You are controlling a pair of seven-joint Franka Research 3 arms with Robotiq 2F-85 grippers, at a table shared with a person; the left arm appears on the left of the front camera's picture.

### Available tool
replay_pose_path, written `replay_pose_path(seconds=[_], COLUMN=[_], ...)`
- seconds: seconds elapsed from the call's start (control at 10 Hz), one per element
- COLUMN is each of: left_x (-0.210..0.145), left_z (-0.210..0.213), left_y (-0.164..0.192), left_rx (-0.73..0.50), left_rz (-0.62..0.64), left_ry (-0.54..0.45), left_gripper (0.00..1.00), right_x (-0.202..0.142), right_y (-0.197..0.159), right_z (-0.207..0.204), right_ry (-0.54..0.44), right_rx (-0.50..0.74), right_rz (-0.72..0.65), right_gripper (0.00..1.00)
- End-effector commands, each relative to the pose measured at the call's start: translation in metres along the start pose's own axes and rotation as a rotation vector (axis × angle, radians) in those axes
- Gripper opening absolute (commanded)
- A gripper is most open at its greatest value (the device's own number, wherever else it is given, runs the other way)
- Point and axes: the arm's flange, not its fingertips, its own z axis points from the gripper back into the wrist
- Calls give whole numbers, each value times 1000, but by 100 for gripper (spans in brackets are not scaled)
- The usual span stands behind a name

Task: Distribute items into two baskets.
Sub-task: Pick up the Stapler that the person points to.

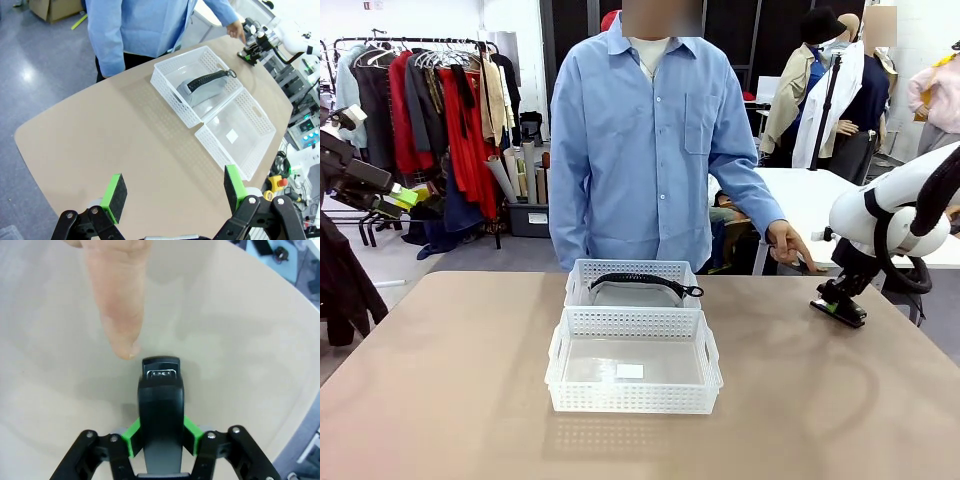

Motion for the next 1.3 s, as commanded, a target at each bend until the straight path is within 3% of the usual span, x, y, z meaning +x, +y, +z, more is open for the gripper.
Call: replay_pose_path(seconds=[0.0,0.5,0.9,1.2], left_x=[-1,-1,-1,-1], left_z=[1,1,1,1], left_y=[-1,-1,-1,-1], left_rx=[4,4,4,4], left_rz=[-6,-6,-6,-6], left_ry=[11,11,11,11], left_gripper=[100,100,100,100], right_x=[2,-5,-3,-4], right_y=[4,33,85,130], right_z=[14,80,190,249], right_ry=[-4,54,92,92], right_rx=[21,92,170,95], right_rz=[40,121,208,301], right_gripper=[0,0,0,0])
